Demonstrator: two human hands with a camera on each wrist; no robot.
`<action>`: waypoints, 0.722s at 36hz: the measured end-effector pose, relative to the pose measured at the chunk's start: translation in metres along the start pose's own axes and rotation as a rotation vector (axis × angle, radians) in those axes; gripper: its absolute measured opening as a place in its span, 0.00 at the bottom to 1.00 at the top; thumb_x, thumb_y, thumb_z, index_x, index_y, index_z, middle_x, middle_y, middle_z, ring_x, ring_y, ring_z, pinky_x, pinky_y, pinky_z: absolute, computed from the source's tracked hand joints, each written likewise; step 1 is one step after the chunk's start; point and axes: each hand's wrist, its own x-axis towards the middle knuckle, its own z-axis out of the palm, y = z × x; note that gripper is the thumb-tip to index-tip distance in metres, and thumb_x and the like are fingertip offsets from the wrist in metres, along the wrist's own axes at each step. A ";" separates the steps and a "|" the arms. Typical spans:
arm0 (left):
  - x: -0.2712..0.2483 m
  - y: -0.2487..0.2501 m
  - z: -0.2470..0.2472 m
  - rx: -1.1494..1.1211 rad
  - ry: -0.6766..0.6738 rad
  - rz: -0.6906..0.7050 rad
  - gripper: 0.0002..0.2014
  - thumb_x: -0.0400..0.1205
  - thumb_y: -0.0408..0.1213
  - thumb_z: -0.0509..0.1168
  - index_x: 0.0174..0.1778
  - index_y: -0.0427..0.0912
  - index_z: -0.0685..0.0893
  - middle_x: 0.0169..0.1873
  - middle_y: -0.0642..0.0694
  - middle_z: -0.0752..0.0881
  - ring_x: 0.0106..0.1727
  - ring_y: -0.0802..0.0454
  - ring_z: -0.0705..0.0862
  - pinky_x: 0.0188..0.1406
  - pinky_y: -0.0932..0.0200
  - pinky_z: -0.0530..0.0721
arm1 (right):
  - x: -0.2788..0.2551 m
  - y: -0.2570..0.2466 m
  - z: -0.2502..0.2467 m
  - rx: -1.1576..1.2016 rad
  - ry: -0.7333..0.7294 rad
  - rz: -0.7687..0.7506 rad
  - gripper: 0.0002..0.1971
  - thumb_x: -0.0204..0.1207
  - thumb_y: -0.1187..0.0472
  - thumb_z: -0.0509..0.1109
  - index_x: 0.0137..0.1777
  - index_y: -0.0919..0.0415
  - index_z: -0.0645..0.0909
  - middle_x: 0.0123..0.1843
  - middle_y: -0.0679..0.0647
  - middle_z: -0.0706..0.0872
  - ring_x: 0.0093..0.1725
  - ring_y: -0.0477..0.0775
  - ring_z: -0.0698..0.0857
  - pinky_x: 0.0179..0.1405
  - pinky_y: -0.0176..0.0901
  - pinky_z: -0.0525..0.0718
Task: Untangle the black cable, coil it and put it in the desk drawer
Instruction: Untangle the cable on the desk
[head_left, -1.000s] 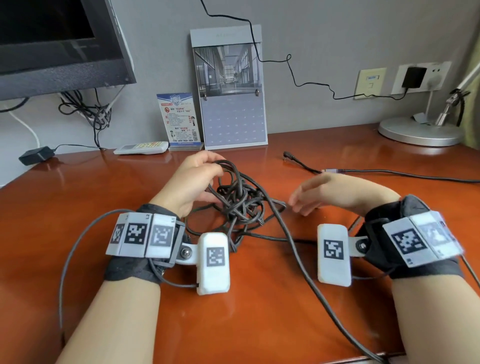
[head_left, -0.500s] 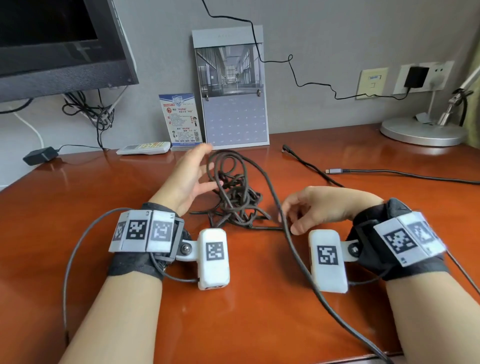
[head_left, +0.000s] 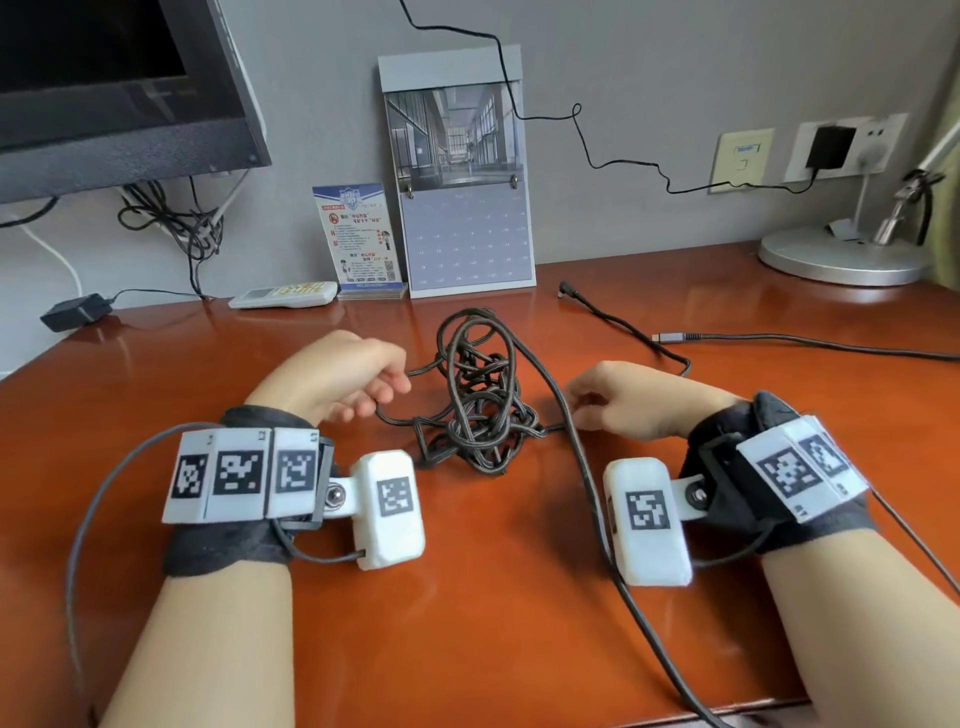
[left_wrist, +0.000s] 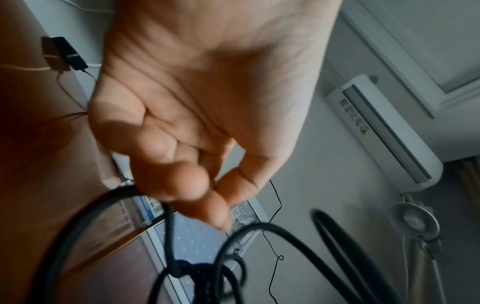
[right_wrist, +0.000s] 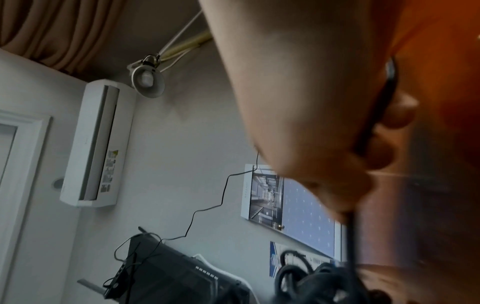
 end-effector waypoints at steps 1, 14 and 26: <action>0.000 0.001 0.000 0.000 -0.008 -0.021 0.09 0.79 0.33 0.61 0.35 0.37 0.83 0.14 0.53 0.78 0.14 0.58 0.72 0.14 0.69 0.67 | -0.001 0.000 -0.001 0.022 0.025 -0.004 0.12 0.80 0.65 0.63 0.39 0.48 0.77 0.39 0.43 0.80 0.40 0.44 0.78 0.39 0.30 0.73; -0.002 -0.001 0.021 -0.272 -0.420 0.139 0.22 0.80 0.16 0.56 0.63 0.44 0.79 0.56 0.38 0.87 0.49 0.44 0.89 0.42 0.54 0.90 | 0.000 0.003 -0.008 0.440 0.479 0.004 0.13 0.84 0.68 0.55 0.46 0.56 0.80 0.32 0.56 0.71 0.34 0.54 0.68 0.26 0.38 0.66; 0.014 -0.008 0.043 0.065 -0.220 0.218 0.13 0.85 0.30 0.55 0.42 0.40 0.84 0.39 0.41 0.84 0.35 0.52 0.80 0.33 0.61 0.79 | -0.003 -0.001 -0.006 0.198 0.182 -0.005 0.11 0.77 0.64 0.69 0.38 0.47 0.84 0.40 0.43 0.85 0.40 0.42 0.81 0.35 0.19 0.71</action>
